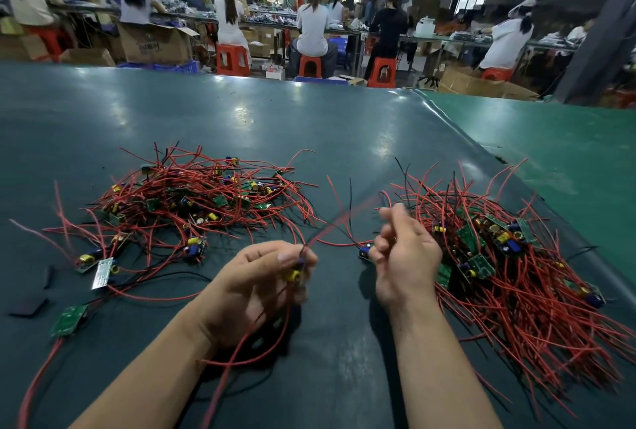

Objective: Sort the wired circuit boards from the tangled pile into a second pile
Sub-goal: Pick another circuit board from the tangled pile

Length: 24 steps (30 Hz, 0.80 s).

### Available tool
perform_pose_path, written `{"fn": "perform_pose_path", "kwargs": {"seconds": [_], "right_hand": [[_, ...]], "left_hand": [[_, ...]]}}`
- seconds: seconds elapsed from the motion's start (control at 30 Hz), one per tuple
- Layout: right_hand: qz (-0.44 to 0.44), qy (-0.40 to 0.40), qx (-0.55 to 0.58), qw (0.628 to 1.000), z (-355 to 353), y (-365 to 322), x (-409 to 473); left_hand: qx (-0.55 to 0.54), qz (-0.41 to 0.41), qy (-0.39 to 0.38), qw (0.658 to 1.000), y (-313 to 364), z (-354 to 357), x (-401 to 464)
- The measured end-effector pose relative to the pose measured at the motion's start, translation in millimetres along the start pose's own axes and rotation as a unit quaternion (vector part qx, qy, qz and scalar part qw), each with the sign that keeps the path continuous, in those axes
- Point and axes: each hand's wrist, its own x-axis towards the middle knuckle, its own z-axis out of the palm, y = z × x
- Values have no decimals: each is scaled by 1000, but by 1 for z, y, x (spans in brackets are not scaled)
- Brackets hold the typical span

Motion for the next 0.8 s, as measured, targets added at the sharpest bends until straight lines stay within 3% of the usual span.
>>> {"fn": "perform_pose_path", "kwargs": {"seconds": [0.07, 0.17, 0.27, 0.33, 0.43, 0.57, 0.8], "right_hand": [[-23, -41, -69, 997, 5, 3, -9], [-46, -125, -87, 987, 5, -2, -19], [29, -257, -161, 952, 6, -5, -32], [89, -290, -215, 928, 12, 3, -41], [105, -264, -206, 936, 19, 12, -45], [92, -225, -162, 957, 15, 14, -39], [38, -199, -177, 963, 16, 21, -37]], "left_hand": [[-10, 68, 97, 993, 1, -1, 8], [-29, 188, 221, 957, 6, -8, 18], [-25, 222, 234, 946, 4, -8, 19], [-3, 205, 210, 956, 0, -5, 18], [93, 185, 168, 964, -5, -3, 16], [236, 201, 137, 941, -9, 4, 13], [254, 219, 167, 927, -10, 9, 14]]}}
